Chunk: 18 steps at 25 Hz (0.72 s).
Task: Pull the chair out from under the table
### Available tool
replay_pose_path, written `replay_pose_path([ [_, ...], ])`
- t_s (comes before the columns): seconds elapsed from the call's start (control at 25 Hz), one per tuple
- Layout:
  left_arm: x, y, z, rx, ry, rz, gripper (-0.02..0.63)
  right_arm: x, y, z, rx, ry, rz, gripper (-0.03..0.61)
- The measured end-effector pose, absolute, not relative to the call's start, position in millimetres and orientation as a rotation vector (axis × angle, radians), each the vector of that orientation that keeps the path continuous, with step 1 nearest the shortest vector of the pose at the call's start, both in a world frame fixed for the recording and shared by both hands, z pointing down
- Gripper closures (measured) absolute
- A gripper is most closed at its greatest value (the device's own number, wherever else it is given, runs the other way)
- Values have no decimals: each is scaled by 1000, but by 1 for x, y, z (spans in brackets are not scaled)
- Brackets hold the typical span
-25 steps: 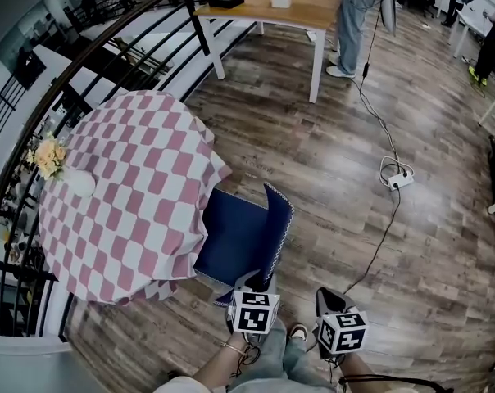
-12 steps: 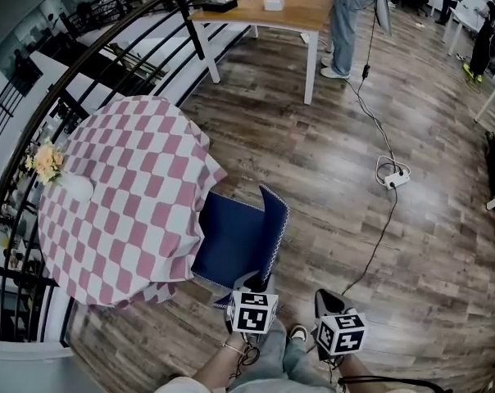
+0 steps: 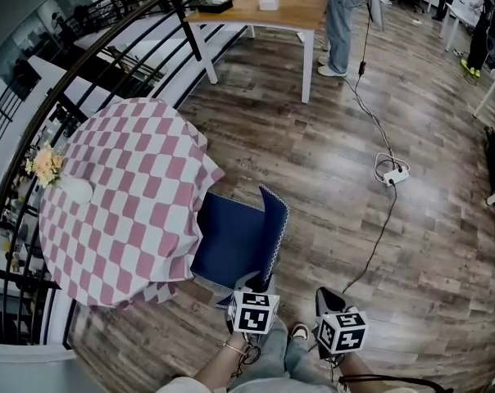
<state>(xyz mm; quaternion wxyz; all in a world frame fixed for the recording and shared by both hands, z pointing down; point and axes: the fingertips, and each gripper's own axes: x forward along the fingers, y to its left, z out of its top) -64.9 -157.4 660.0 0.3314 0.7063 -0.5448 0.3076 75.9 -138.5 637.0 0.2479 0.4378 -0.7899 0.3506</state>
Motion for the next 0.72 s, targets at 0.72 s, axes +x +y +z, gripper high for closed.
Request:
replay_pose_path([
  [0.72, -40, -152, 661, 1885, -1399, 824, 529, 93, -134, 637, 1209, -2152, 963, 561],
])
